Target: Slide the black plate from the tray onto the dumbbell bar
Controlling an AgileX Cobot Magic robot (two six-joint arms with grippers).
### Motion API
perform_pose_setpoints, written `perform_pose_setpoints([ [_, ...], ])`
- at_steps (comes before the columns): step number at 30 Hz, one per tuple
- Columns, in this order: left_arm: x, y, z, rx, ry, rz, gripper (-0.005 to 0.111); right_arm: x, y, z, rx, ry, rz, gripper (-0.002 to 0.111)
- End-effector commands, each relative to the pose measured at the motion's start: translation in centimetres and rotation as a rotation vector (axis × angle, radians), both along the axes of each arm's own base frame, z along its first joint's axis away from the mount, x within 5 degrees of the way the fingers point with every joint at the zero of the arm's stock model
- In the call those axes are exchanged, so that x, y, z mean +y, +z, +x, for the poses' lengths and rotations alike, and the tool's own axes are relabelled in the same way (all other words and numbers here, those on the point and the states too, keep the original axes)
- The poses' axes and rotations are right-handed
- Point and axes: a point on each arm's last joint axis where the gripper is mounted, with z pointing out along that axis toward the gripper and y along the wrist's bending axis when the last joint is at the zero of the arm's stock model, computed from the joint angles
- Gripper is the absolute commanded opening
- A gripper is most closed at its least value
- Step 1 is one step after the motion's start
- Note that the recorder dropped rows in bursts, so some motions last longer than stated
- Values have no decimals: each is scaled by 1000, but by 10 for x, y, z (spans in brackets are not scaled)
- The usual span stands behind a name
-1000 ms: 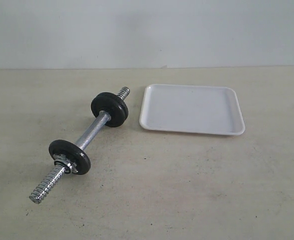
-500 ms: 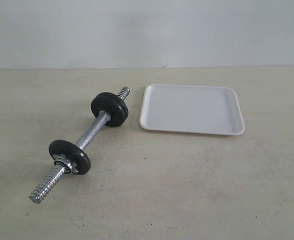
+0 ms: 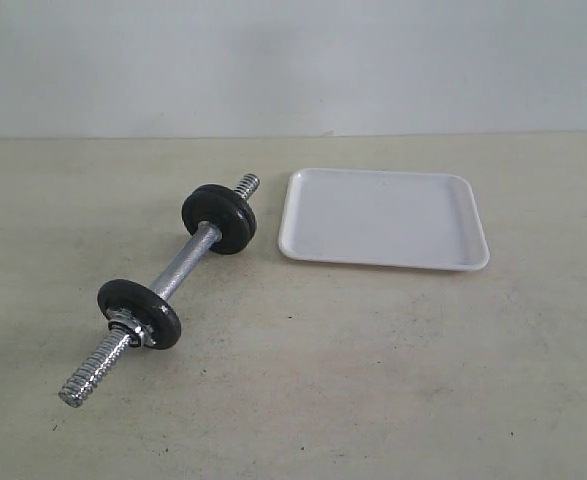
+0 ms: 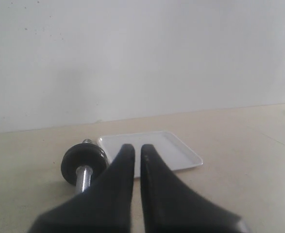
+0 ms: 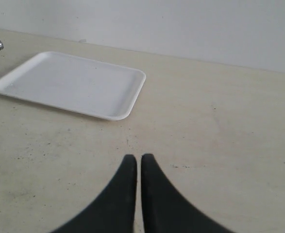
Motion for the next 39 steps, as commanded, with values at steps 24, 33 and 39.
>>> perform_pose_setpoints([
  [24,11,-41,19,-127,200,280,4,0,1,0,-9,-3,6,1],
  [33,15,-49,23,-161,262,252,4,0,1,0,-9,-4,9,1],
  [39,18,-63,23,1,269,277,4,0,1,0,-9,-4,9,1],
])
